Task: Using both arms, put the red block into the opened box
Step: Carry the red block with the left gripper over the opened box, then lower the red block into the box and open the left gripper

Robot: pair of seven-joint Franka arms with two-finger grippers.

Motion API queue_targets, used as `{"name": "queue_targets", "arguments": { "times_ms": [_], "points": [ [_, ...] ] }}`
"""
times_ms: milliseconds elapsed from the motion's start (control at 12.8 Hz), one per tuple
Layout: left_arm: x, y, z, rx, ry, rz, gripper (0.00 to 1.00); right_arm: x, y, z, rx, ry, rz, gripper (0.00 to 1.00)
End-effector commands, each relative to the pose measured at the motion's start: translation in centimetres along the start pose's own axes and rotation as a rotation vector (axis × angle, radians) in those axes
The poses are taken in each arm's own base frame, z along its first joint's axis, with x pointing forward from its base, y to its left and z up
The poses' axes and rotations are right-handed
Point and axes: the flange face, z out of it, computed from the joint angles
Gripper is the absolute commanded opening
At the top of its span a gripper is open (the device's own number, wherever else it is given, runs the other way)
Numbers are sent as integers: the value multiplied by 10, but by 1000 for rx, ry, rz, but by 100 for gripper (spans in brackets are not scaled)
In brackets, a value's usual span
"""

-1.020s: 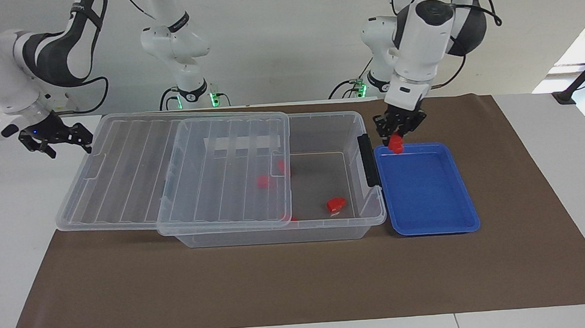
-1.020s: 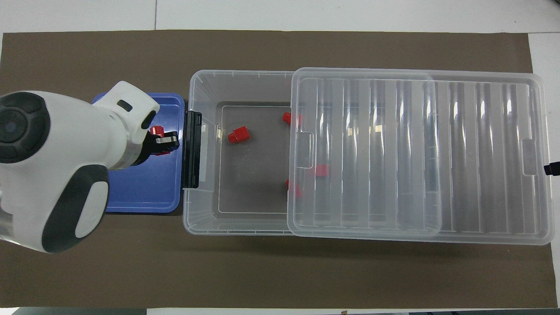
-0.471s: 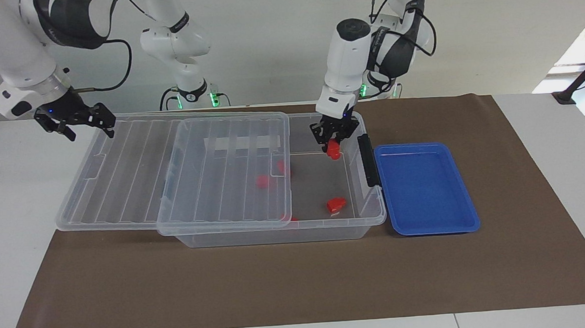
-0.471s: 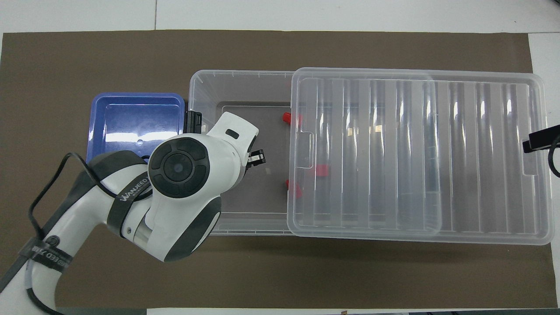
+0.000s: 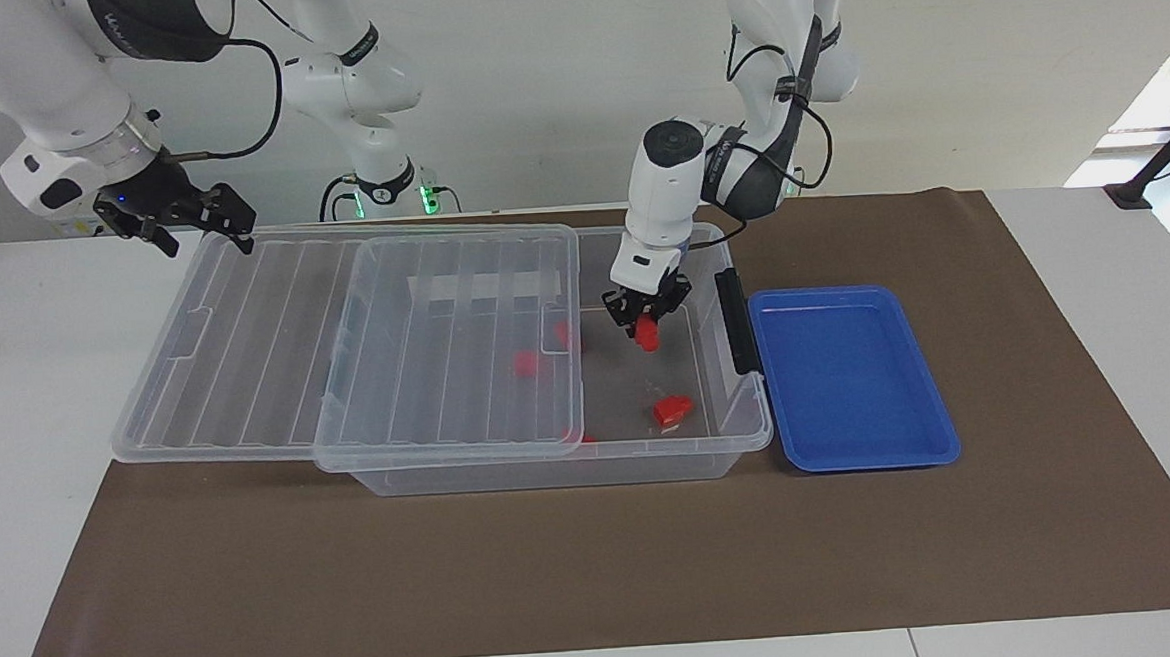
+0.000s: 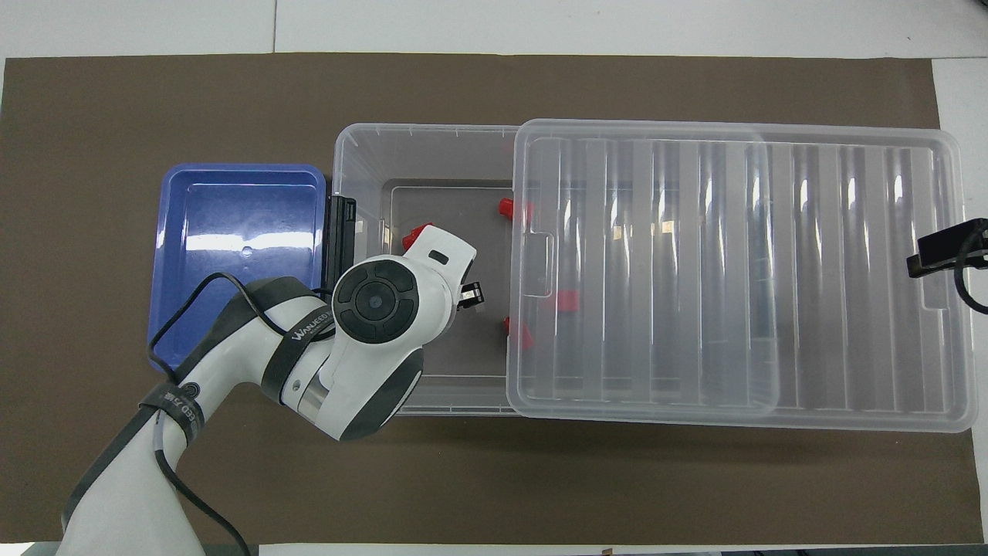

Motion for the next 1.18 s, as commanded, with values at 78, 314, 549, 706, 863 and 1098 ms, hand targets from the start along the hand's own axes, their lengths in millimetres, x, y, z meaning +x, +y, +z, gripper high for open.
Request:
{"name": "queue_targets", "arguments": {
  "times_ms": [78,314,549,706,863,1098],
  "points": [
    [1,-3,26,-11,-1,-21,59,6,-3,-3,0,23,49,100],
    [1,-4,6,1,-3,-19,100,7,-5,-3,-1,23,44,100],
    [-2,-17,-65,15,8,-25,100,7,-9,-2,0,20,38,100],
    [-4,-33,-107,15,24,-35,100,7,-9,-2,0,22,36,100],
    [1,-65,-148,28,31,-35,100,11,-7,-1,-7,52,31,100],
    [34,-120,-175,53,24,13,100,15,36,18,-62,81,-133,100]
  ]
}}
